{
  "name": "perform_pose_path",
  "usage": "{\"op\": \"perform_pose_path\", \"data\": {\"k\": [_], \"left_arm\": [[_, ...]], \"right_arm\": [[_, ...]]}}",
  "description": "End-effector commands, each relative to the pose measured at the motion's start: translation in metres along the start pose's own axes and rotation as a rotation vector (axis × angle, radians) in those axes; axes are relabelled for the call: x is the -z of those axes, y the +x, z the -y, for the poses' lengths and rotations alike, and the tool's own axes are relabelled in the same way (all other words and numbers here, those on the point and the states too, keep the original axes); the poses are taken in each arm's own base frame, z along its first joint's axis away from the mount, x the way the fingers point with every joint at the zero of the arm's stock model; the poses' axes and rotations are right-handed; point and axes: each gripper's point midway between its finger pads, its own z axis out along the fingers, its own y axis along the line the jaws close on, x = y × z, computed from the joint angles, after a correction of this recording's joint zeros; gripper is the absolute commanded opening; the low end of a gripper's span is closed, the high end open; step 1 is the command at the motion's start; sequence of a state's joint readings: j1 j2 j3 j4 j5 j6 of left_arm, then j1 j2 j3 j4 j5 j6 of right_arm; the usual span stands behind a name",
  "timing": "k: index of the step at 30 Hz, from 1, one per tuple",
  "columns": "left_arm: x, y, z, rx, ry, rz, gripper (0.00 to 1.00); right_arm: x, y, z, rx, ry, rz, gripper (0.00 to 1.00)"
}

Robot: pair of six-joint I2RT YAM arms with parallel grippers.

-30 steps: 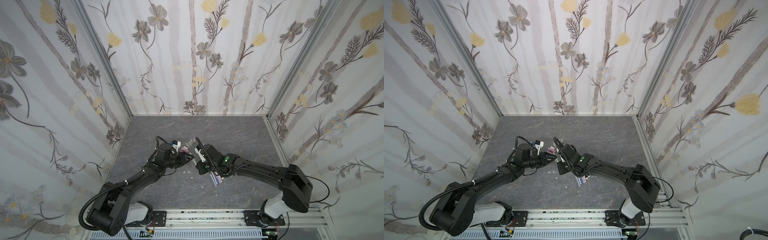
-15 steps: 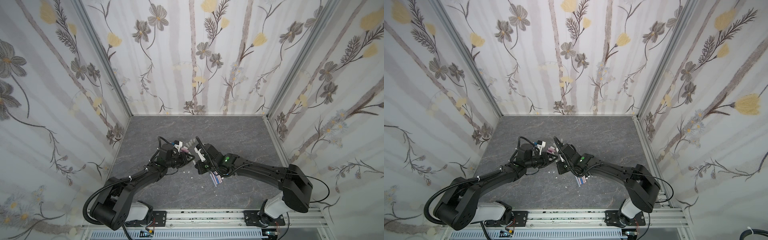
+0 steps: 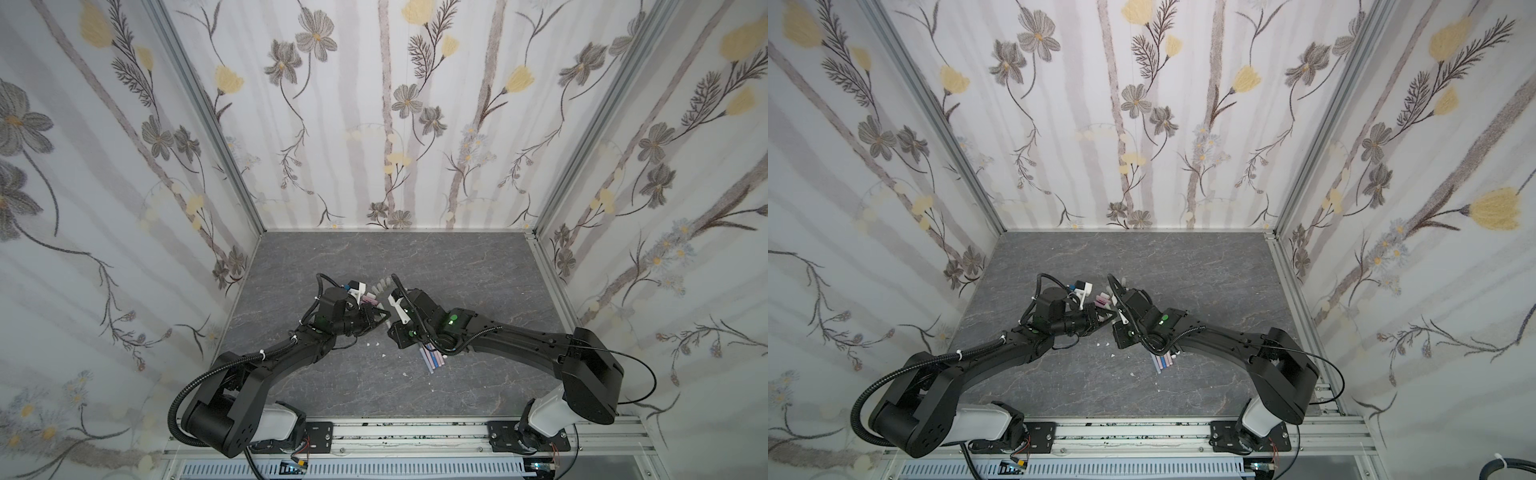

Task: Open the pen caps
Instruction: 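Pull the green cap off with the left gripper while the right draws the pen back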

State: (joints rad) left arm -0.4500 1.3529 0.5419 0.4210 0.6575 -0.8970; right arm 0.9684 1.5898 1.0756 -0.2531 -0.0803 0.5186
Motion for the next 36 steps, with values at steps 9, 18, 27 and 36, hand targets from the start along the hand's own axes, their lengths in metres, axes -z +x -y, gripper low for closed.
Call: {"op": "perform_pose_path", "data": {"k": [9,18,27,36], "left_arm": [[0.002,-0.006,-0.003,-0.040,-0.039,0.021,0.00],[-0.006,-0.037,-0.026,-0.091,-0.166,0.085,0.00],[-0.018,-0.059,-0.048,-0.079,-0.202,0.098,0.00],[0.006,-0.043,-0.068,-0.046,-0.266,0.092,0.00]], "right_arm": [[-0.011,0.004,-0.003,-0.002,-0.019,-0.019,0.00],[-0.004,0.038,-0.004,-0.011,-0.031,-0.064,0.00],[0.003,0.071,-0.005,-0.031,-0.033,-0.091,0.00],[-0.002,0.091,0.035,-0.071,0.156,-0.132,0.00]]}}
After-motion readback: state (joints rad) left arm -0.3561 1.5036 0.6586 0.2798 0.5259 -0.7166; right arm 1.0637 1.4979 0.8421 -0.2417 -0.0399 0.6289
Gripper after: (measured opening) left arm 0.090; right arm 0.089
